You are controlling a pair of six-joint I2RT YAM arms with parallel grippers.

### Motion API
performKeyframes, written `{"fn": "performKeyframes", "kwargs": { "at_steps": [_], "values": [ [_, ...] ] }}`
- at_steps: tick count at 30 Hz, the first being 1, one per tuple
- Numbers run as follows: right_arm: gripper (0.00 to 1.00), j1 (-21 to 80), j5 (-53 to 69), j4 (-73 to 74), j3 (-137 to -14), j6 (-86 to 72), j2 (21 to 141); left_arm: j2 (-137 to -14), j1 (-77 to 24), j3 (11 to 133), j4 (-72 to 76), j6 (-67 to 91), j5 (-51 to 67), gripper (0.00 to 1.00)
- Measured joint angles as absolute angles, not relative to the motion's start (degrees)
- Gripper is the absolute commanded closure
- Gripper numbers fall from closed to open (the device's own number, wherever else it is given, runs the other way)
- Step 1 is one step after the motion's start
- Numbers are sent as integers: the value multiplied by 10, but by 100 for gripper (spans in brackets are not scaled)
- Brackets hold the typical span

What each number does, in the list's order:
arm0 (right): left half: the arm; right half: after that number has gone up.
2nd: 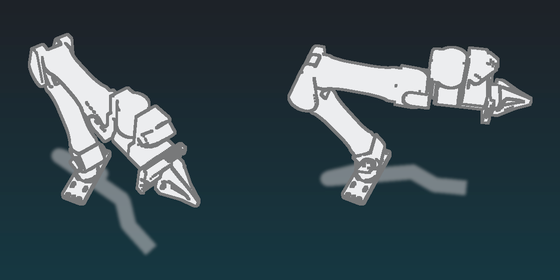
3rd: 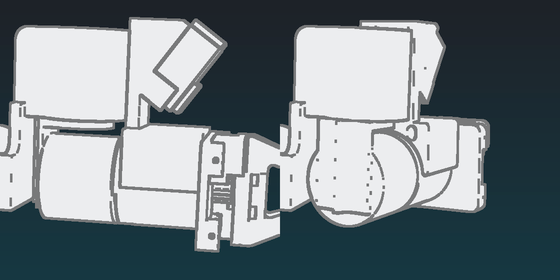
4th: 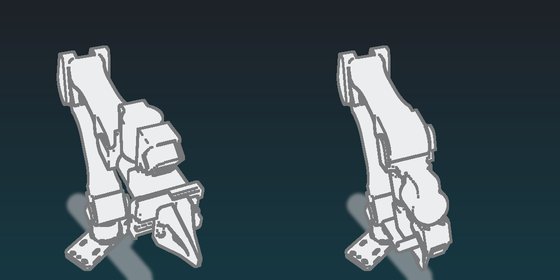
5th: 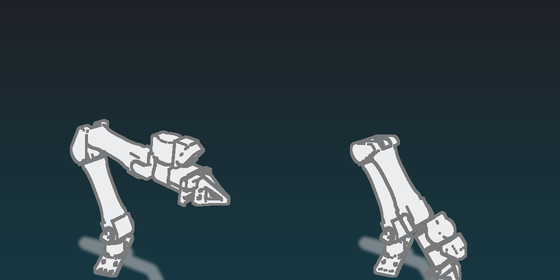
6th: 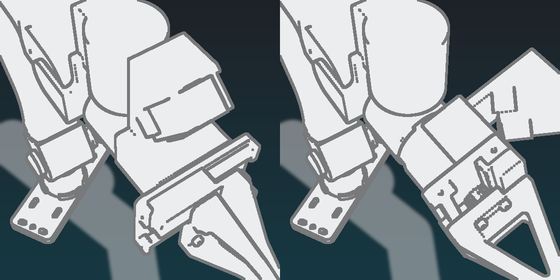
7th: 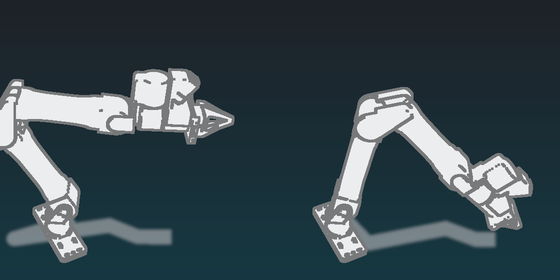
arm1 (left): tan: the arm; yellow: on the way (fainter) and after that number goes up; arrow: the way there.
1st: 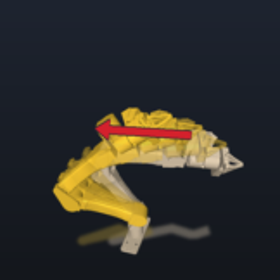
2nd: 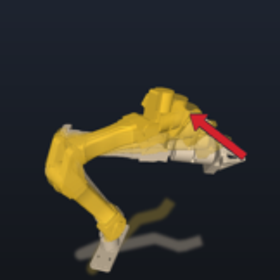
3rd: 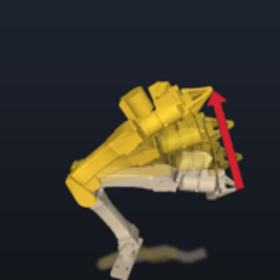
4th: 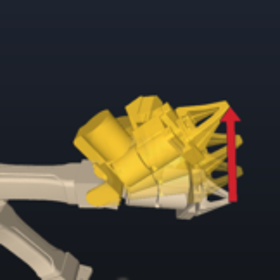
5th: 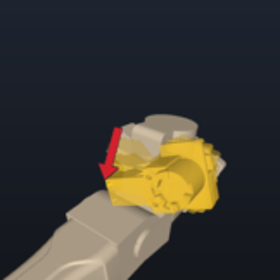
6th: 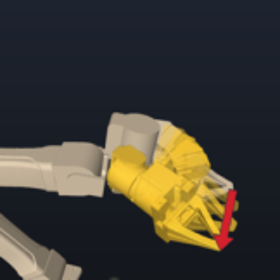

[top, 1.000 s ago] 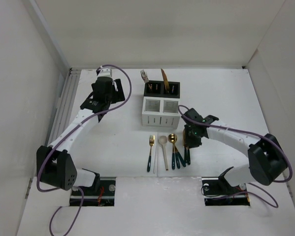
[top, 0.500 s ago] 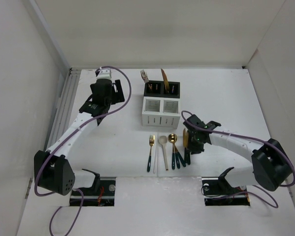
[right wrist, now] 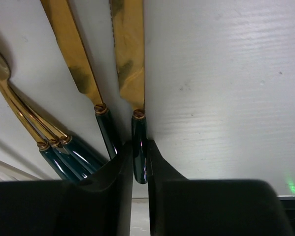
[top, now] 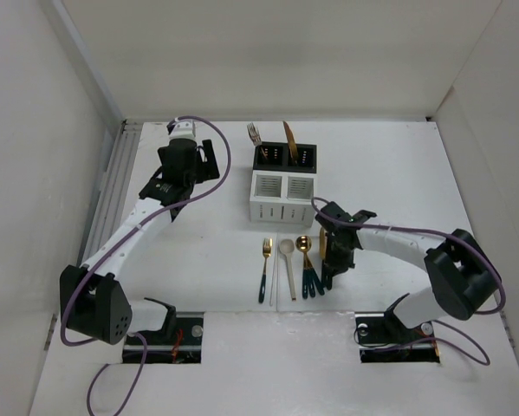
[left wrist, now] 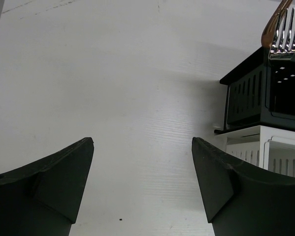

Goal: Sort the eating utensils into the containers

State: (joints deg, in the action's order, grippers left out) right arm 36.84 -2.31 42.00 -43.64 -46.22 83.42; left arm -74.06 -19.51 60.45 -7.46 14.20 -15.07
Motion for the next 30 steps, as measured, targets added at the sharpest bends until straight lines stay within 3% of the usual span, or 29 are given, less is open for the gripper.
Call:
{"fn": "performKeyframes", "kwargs": {
  "at_steps": [1,10,19,25,30],
  "values": [
    [100,368,-20,422,-442,-464,841,-741,-195,604,-74,142,-151,21],
    [100,369,-70,442,-450,-487,818,-741,-195,604,-75,142,-157,21],
    [100,369,-242,502,-637,-460,678,-741,-195,604,-75,142,-159,21],
    [100,373,-331,342,-655,-336,631,-741,-194,604,-75,142,-159,21],
    [100,364,-382,164,-695,-201,752,-741,-194,603,-76,142,-159,21]
  ]
}}
